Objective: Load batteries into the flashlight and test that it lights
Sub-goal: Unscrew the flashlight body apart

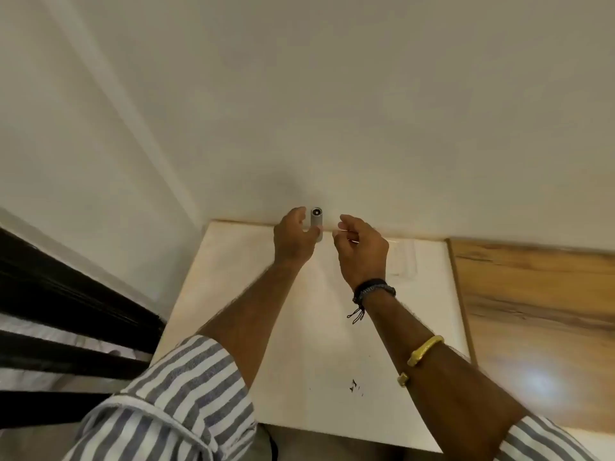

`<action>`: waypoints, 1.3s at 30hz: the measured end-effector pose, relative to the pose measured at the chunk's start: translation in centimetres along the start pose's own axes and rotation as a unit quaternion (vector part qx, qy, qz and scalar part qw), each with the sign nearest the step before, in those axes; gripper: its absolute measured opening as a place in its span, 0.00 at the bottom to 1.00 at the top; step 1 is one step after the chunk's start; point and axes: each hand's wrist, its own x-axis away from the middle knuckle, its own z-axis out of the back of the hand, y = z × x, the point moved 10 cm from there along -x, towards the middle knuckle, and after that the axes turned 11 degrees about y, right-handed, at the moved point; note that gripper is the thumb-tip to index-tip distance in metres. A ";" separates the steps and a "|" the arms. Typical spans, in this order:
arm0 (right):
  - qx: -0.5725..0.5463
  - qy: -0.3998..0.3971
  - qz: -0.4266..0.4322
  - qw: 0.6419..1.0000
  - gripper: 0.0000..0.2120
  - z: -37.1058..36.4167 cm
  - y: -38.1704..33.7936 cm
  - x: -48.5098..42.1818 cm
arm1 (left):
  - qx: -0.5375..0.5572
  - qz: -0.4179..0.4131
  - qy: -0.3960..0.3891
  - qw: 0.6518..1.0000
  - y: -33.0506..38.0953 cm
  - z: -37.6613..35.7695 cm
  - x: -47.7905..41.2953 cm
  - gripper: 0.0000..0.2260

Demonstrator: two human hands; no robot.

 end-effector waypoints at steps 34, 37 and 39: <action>0.080 -0.045 0.076 0.993 0.20 10.5 -1.7 13.6 | 0.037 -0.265 -0.092 0.959 3.4 5.8 21.5 0.07; 0.077 -0.052 0.092 0.991 0.18 11.2 -1.7 15.0 | 0.044 -0.250 -0.107 0.961 3.1 5.9 22.7 0.07; 0.076 -0.053 0.101 0.991 0.18 11.6 -1.9 15.6 | 0.056 -0.236 -0.122 0.962 3.1 5.9 23.2 0.07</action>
